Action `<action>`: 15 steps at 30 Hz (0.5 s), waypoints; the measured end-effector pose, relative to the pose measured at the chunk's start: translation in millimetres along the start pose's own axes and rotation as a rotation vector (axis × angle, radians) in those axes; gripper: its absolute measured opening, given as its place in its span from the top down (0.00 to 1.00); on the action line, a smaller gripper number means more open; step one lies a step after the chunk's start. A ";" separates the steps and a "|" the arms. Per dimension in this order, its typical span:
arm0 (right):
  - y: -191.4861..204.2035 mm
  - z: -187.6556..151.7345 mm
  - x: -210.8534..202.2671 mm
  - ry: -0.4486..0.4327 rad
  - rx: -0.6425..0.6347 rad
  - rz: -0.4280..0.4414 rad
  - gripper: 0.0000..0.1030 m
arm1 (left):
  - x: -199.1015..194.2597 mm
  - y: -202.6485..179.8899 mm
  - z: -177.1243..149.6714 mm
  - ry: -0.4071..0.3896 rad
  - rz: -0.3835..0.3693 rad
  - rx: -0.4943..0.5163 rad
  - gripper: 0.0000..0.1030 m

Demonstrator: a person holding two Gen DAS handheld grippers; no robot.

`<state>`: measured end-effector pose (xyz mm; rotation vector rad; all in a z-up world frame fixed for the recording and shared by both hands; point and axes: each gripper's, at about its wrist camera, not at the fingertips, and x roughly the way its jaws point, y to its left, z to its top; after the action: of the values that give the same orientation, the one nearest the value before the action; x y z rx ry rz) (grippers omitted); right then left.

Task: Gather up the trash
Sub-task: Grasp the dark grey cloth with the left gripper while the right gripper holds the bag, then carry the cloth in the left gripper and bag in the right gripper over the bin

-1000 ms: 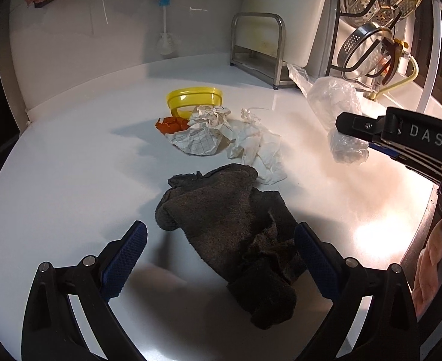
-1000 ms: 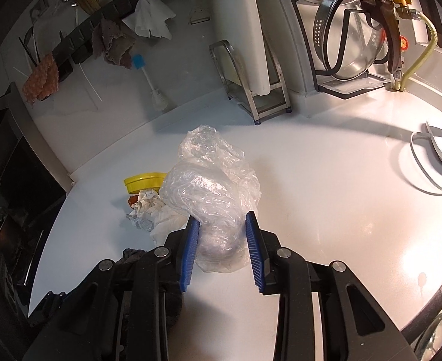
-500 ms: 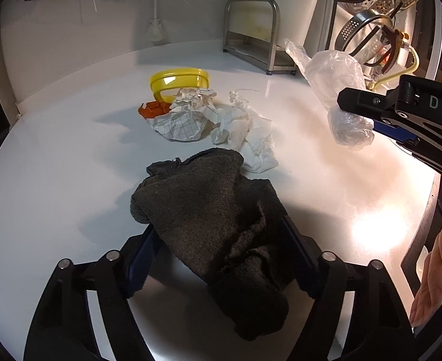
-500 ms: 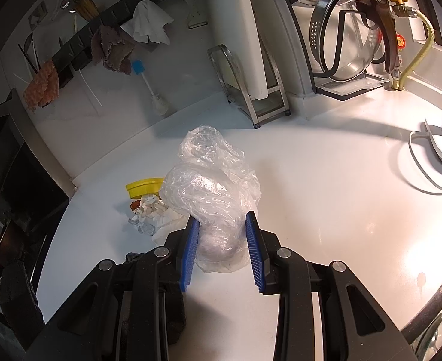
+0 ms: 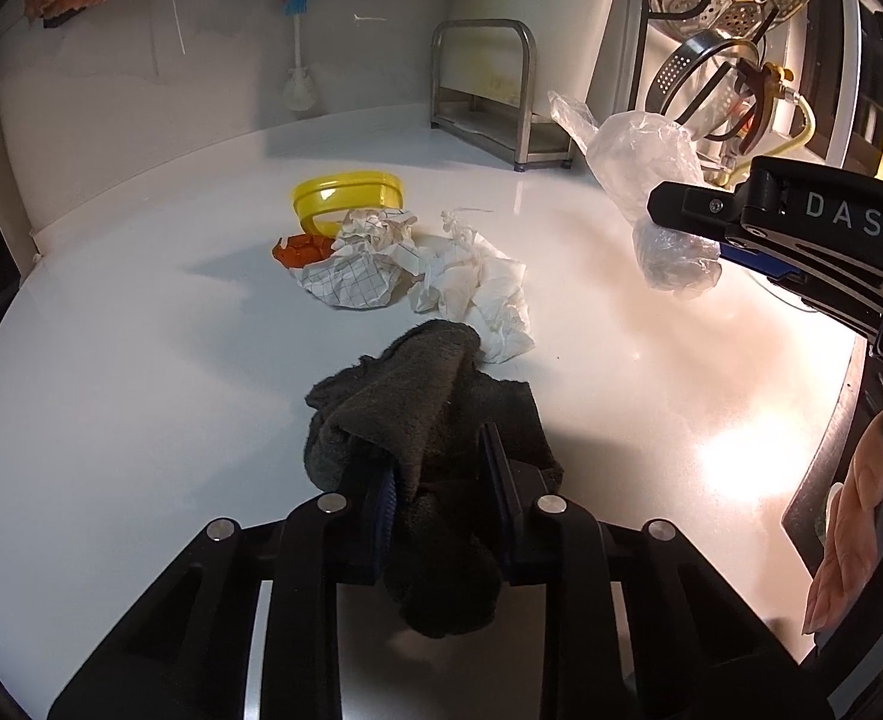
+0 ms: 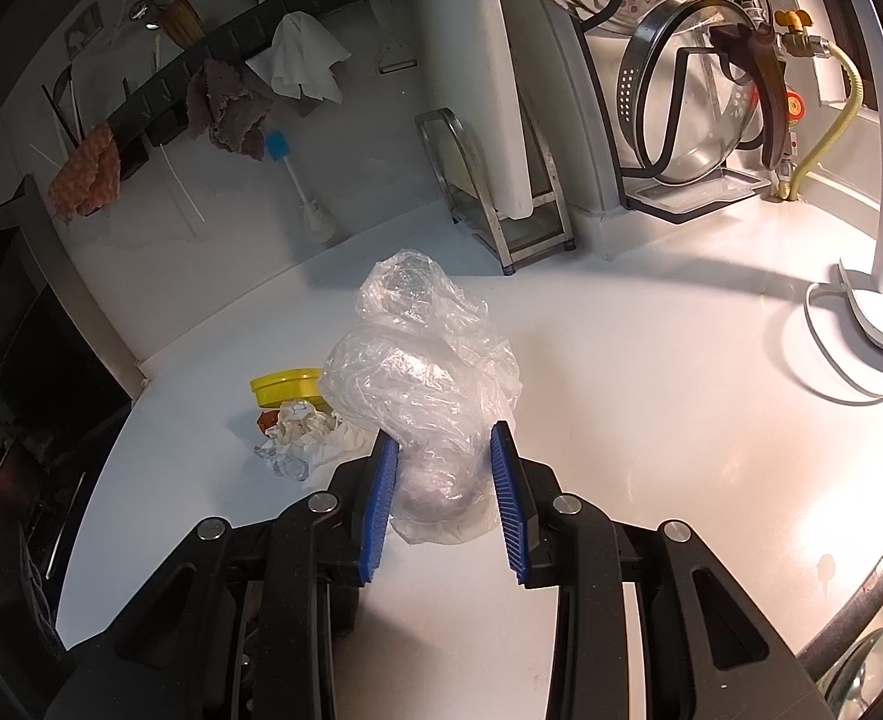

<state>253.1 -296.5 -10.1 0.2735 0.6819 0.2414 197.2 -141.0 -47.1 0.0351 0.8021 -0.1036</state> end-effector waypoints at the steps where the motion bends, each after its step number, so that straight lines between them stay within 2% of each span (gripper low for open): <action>1: 0.6 0.1 0.0 -0.002 -0.005 -0.005 0.70 | -1.4 0.5 0.3 -0.005 0.002 0.002 0.78; 8: 4.9 -0.4 0.3 -0.004 -0.028 -0.022 0.70 | -5.1 9.3 3.8 -0.021 0.004 -0.009 0.81; 10: 5.5 -0.6 0.8 -0.004 -0.030 -0.024 0.70 | -5.5 12.7 5.0 -0.024 0.003 -0.011 0.88; 15: 5.9 -0.7 1.9 -0.001 -0.036 -0.026 0.70 | -10.2 18.9 7.2 -0.036 -0.012 -0.017 0.88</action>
<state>253.3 -290.3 -9.8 0.2300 0.6795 0.2281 197.3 -121.9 -34.9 0.0125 0.7672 -0.1085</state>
